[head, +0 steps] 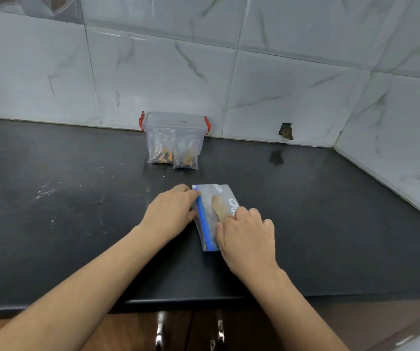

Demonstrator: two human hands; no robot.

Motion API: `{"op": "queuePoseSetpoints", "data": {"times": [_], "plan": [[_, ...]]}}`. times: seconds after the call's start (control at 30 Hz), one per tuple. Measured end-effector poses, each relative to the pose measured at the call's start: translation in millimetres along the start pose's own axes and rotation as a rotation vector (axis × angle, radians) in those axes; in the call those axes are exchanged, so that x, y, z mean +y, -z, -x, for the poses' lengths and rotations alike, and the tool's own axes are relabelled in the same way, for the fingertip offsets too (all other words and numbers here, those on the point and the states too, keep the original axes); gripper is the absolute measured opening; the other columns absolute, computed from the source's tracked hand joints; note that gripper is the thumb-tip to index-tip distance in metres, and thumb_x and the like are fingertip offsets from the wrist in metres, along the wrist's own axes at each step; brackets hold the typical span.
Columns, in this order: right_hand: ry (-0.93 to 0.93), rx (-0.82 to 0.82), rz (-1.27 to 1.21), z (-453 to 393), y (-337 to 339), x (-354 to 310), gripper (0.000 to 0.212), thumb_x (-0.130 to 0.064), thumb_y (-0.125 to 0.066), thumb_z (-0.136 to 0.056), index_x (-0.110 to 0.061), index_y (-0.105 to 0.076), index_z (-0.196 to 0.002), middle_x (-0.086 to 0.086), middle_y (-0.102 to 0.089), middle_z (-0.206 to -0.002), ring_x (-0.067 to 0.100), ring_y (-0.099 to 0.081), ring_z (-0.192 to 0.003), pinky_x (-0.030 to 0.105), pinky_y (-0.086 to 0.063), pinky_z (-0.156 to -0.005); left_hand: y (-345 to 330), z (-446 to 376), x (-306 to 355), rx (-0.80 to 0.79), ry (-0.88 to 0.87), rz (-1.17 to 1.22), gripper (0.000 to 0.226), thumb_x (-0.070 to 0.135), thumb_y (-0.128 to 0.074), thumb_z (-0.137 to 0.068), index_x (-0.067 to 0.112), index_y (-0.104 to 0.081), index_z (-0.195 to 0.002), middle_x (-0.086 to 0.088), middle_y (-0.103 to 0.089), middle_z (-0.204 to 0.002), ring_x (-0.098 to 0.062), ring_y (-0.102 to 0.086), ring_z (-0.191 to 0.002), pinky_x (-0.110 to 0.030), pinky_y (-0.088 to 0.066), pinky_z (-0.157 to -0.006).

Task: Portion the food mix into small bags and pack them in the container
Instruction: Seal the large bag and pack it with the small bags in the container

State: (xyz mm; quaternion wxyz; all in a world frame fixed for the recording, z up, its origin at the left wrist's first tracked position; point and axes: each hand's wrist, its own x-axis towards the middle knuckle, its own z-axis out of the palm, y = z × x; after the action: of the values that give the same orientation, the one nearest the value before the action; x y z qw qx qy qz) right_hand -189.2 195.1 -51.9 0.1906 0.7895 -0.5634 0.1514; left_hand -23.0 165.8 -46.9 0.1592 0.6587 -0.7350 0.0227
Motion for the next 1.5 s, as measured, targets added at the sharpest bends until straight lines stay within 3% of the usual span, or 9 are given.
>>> {"op": "queuePoseSetpoints", "data": {"times": [0.13,0.27,0.5,0.67,0.9,1.0,1.2,1.37,1.5], "plan": [[-0.116,0.009,-0.018,-16.8,-4.5,5.0,0.029,-0.017,-0.079,-0.053,-0.013,-0.051,-0.046,0.002,-0.046,-0.051,0.017,-0.021,-0.051,0.027,-0.018,-0.048,-15.9,-25.3,18.9,0.015,0.011,-0.010,0.035,0.032,-0.050,-0.092,0.021,-0.054,-0.124,-0.002,-0.056,-0.110,-0.026,-0.060,-0.097,-0.037,-0.050,-0.078],[-0.183,-0.044,0.012,-41.1,-22.8,18.7,0.024,-0.029,-0.081,-0.055,-0.013,-0.068,-0.066,-0.002,-0.050,-0.059,0.017,-0.035,-0.047,0.027,-0.018,-0.049,-26.3,-50.9,33.5,0.038,-0.001,0.026,0.025,0.030,-0.048,-0.091,0.021,-0.057,-0.113,-0.001,-0.059,-0.103,-0.027,-0.060,-0.096,-0.039,-0.051,-0.076],[-0.192,-0.142,-0.007,-61.9,-40.5,58.2,0.027,-0.023,-0.038,-0.098,-0.009,-0.054,-0.115,0.003,-0.050,-0.111,0.018,-0.034,-0.077,0.032,-0.028,-0.065,-43.3,-85.0,61.3,0.121,0.028,-0.057,0.022,0.035,-0.044,-0.092,0.020,-0.060,-0.095,0.001,-0.061,-0.092,-0.025,-0.060,-0.083,-0.032,-0.041,-0.066],[-0.217,-0.143,-0.008,-62.9,-39.3,66.2,0.023,-0.022,-0.039,-0.098,-0.010,-0.055,-0.110,0.003,-0.050,-0.107,0.017,-0.036,-0.075,0.032,-0.029,-0.064,-48.2,-86.4,69.3,0.146,-0.002,-0.064,0.025,0.033,-0.039,-0.094,0.019,-0.060,-0.097,0.000,-0.061,-0.092,-0.025,-0.060,-0.082,-0.031,-0.036,-0.065],[-0.224,0.123,-0.089,-53.3,-22.1,46.7,0.013,-0.017,-0.071,-0.074,-0.013,-0.059,-0.070,0.002,-0.041,-0.066,0.020,-0.031,-0.052,0.028,-0.023,-0.051,-34.1,-74.2,60.0,0.084,0.032,0.082,0.028,0.015,-0.042,-0.084,0.024,-0.063,-0.099,0.001,-0.065,-0.096,-0.026,-0.061,-0.090,-0.033,-0.044,-0.070],[-0.242,0.162,-0.111,-45.4,-1.3,18.6,0.038,-0.012,-0.084,-0.040,-0.021,-0.048,-0.046,-0.001,-0.038,-0.042,0.019,-0.022,-0.040,0.029,-0.024,-0.052,-20.2,-66.6,45.2,0.101,0.118,0.072,0.036,0.007,-0.044,-0.081,0.023,-0.064,-0.106,0.000,-0.067,-0.105,-0.026,-0.061,-0.100,-0.037,-0.047,-0.077],[-0.285,0.155,-0.042,-48.9,-17.8,1.4,0.059,-0.004,-0.078,-0.024,-0.020,-0.027,-0.051,-0.003,-0.019,-0.043,0.018,-0.021,-0.046,0.031,-0.021,-0.055,-10.1,-50.7,17.4,0.099,0.241,0.067,0.041,0.006,-0.044,-0.085,0.023,-0.060,-0.118,0.000,-0.065,-0.116,-0.026,-0.057,-0.108,-0.038,-0.048,-0.084],[-0.338,0.152,0.060,-46.4,-24.3,4.8,0.066,-0.031,-0.088,-0.031,-0.019,-0.028,-0.056,-0.004,-0.024,-0.051,0.017,-0.024,-0.055,0.032,-0.019,-0.057,-3.2,-39.3,3.7,0.125,0.268,0.111,0.043,0.013,-0.043,-0.087,0.027,-0.057,-0.126,0.003,-0.064,-0.121,-0.023,-0.056,-0.113,-0.036,-0.047,-0.087],[-0.288,0.018,-0.075,-65.9,-11.4,4.2,0.029,-0.046,-0.065,-0.077,-0.021,-0.050,-0.078,-0.003,-0.051,-0.075,0.020,-0.044,-0.077,0.034,-0.026,-0.067,6.4,-34.0,-20.1,0.155,0.339,0.186,0.041,0.017,-0.044,-0.087,0.027,-0.060,-0.123,0.001,-0.066,-0.119,-0.026,-0.059,-0.110,-0.036,-0.048,-0.088]]}}
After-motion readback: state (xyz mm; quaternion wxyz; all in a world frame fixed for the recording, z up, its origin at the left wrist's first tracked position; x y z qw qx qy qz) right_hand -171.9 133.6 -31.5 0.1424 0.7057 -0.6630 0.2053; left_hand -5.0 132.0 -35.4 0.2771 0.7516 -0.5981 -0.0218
